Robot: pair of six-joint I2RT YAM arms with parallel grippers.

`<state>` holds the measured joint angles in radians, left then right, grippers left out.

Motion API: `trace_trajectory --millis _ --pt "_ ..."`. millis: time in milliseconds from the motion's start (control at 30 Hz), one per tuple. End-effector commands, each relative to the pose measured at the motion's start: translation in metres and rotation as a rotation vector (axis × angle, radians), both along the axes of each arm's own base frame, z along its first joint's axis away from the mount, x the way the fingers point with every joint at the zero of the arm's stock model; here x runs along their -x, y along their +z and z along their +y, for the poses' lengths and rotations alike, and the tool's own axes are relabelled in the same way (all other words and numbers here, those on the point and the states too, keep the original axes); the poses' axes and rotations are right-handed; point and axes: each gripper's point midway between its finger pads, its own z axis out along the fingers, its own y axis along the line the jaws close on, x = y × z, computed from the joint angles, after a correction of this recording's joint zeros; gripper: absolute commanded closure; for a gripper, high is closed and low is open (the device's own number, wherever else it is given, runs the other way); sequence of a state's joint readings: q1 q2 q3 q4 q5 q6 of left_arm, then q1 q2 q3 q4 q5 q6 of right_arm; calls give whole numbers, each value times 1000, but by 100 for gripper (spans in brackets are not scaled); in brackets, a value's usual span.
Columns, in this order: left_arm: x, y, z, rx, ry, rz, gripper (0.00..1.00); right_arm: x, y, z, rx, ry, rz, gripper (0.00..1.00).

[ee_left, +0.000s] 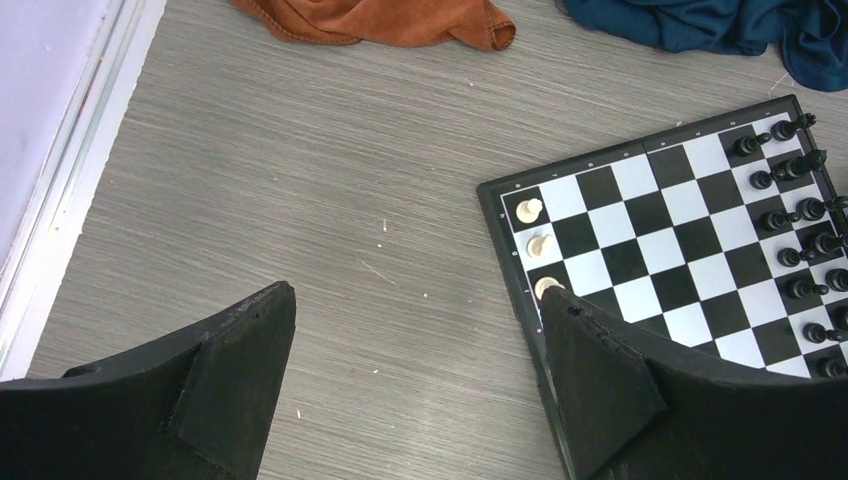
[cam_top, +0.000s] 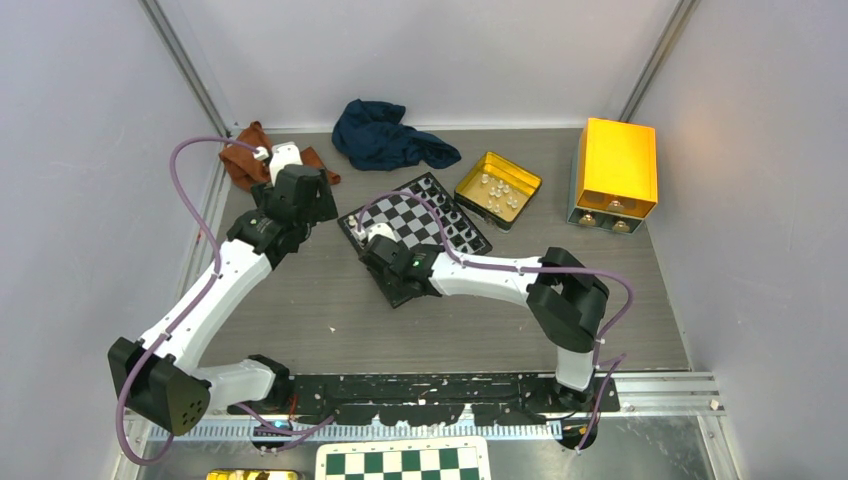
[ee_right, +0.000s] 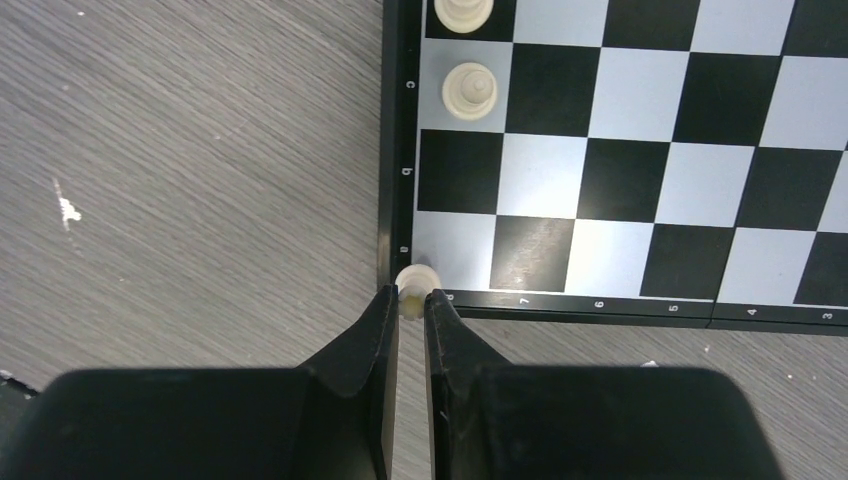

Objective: Set up the chess pieces on the board
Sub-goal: Place the chess piece on the chessboard.

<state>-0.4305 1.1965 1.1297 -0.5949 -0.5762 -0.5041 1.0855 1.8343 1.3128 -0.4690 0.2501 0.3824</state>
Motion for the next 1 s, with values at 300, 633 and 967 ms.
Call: trace_trajectory --millis 300,633,967 --pt "-7 17 3 -6 12 -65 8 -16 3 7 -34 3 -98 99" --pt "-9 16 2 -10 7 -61 8 -24 0 1 -28 -25 -96 99" --pt "-9 14 2 -10 6 -56 8 -23 -6 -1 -37 -41 -74 99"
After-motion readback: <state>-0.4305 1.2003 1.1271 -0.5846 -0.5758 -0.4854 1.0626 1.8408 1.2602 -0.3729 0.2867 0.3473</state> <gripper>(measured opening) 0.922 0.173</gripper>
